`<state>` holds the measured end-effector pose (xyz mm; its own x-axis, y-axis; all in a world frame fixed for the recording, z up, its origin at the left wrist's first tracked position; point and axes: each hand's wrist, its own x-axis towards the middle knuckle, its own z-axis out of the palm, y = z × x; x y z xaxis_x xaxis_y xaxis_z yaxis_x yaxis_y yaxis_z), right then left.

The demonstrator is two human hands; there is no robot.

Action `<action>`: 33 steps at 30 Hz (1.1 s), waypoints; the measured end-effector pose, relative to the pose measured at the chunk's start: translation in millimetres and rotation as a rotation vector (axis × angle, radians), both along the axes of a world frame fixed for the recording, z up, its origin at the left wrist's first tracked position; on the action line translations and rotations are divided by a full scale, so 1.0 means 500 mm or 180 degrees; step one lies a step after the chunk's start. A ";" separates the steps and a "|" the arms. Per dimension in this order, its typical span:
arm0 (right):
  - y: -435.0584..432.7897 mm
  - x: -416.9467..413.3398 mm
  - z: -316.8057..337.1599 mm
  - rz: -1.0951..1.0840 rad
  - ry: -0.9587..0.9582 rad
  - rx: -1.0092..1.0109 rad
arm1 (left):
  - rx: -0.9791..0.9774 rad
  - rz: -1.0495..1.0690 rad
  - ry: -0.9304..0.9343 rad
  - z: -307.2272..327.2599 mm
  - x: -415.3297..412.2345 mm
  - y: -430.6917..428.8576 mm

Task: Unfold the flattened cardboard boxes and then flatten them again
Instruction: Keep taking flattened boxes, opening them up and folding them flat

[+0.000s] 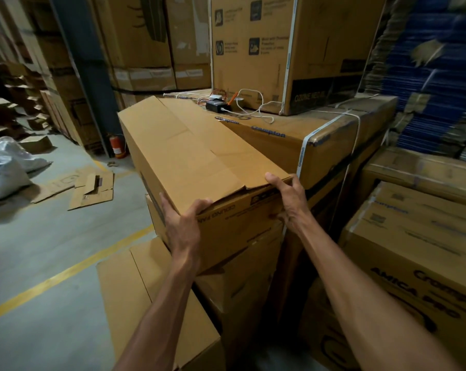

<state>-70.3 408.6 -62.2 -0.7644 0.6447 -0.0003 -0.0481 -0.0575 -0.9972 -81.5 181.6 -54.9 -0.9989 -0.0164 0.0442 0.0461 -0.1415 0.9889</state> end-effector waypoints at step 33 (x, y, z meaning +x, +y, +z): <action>0.141 1.037 0.226 -0.2588 0.1243 0.0187 | 0.0245 -0.3263 0.0914 0.242 0.643 0.366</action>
